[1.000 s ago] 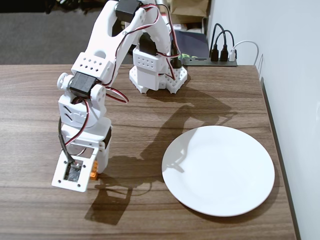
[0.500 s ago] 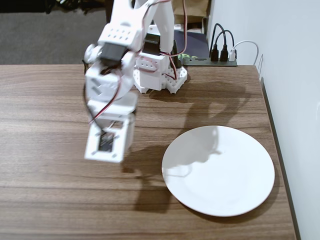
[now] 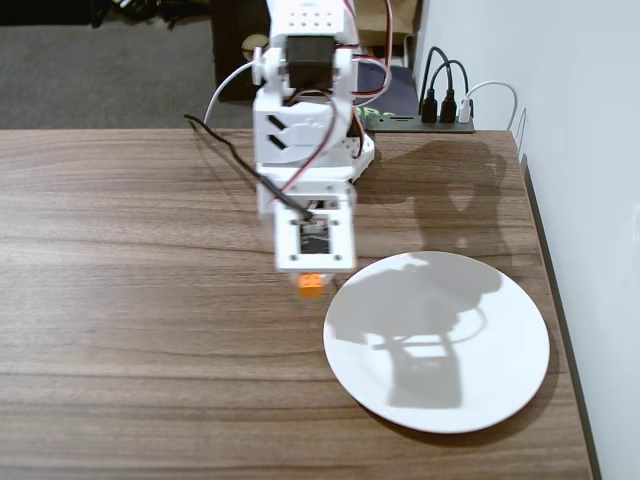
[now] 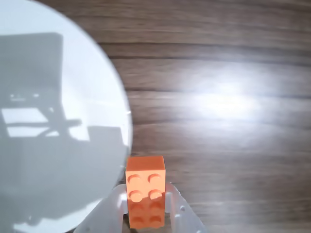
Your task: Grasp a lego block and put it on the plate.
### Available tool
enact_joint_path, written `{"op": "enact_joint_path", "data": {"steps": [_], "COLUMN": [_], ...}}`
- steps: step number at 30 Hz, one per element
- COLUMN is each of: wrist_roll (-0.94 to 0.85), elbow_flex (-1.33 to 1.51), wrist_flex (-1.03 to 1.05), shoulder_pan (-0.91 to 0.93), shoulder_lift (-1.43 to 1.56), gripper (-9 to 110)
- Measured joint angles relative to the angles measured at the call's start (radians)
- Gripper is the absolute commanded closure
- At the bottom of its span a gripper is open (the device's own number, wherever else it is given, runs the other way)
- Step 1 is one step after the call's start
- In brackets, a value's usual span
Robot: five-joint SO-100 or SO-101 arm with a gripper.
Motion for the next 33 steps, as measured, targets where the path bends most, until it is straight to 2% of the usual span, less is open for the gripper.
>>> {"op": "enact_joint_path", "data": {"steps": [14, 33], "wrist_roll": [0.117, 0.150], "elbow_flex": [0.000, 0.000], "wrist_flex": [-0.003, -0.097], "shoulder_pan": [-0.216, -0.333], "shoulder_lift": [-0.011, -0.144], "gripper": [95, 95]}}
